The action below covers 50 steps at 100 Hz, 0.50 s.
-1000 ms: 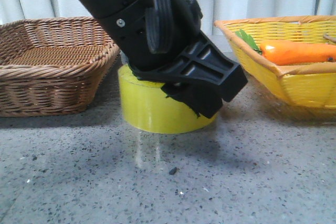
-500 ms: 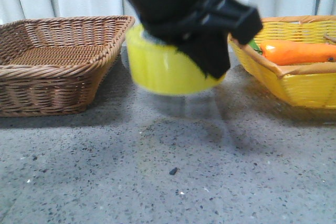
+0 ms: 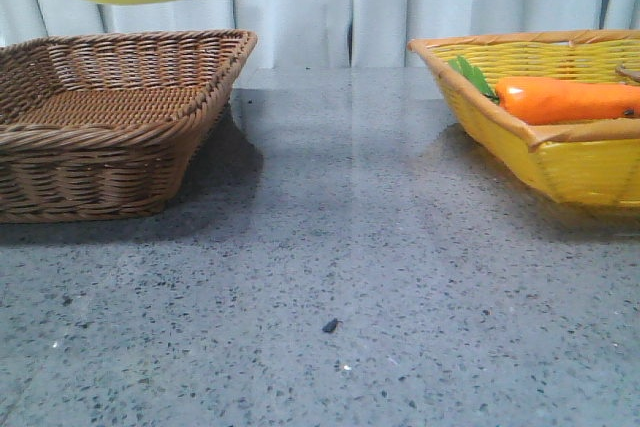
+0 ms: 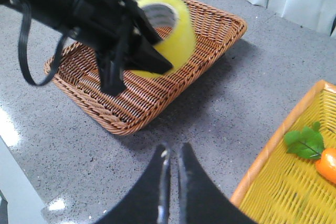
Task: Transfer tape with both arms
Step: 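Lift the tape roll with the left gripper over the brown wicker basket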
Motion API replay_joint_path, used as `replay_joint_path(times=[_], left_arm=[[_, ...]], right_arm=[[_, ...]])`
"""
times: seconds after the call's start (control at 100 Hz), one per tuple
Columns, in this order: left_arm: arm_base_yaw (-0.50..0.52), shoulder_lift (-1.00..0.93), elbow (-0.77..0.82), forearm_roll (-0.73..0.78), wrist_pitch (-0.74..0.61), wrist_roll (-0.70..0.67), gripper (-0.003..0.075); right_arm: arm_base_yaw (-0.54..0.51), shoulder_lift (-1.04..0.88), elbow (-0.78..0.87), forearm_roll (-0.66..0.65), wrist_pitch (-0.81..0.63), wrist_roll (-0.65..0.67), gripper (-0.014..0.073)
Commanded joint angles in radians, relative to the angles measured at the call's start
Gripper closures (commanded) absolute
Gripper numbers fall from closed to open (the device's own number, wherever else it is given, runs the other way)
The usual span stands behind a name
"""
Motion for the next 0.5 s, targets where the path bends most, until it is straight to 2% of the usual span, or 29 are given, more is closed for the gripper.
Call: replay_joint_path(times=[0.0,0.11,0.25,0.38,0.49], left_arm=[[0.061,-0.065,0.031,-0.013,-0.059,0.005,0.0673],[0.117,-0.069,0.121,-0.053,-0.121,0.005,0.0673],[0.122,-0.065,0.221,-0.076,-0.207,0.005,0.0673],[0.122,-0.059,0.266,-0.082,-0.279,0.005,0.0672],[0.122,-0.049,0.27,-0.08,-0.281,0.005,0.066]], right_arm=[[0.0,-0.01,-0.022,-0.011,-0.092,-0.005,0.065],[0.0,-0.01,-0.022,-0.011,-0.109,-0.005,0.065],[0.0,-0.01,-0.022,-0.011,-0.11,-0.005,0.065],[0.0,-0.01,-0.022,-0.011,-0.11,-0.005,0.0649],[0.0,-0.01,-0.018,-0.011,-0.11,-0.005,0.065]])
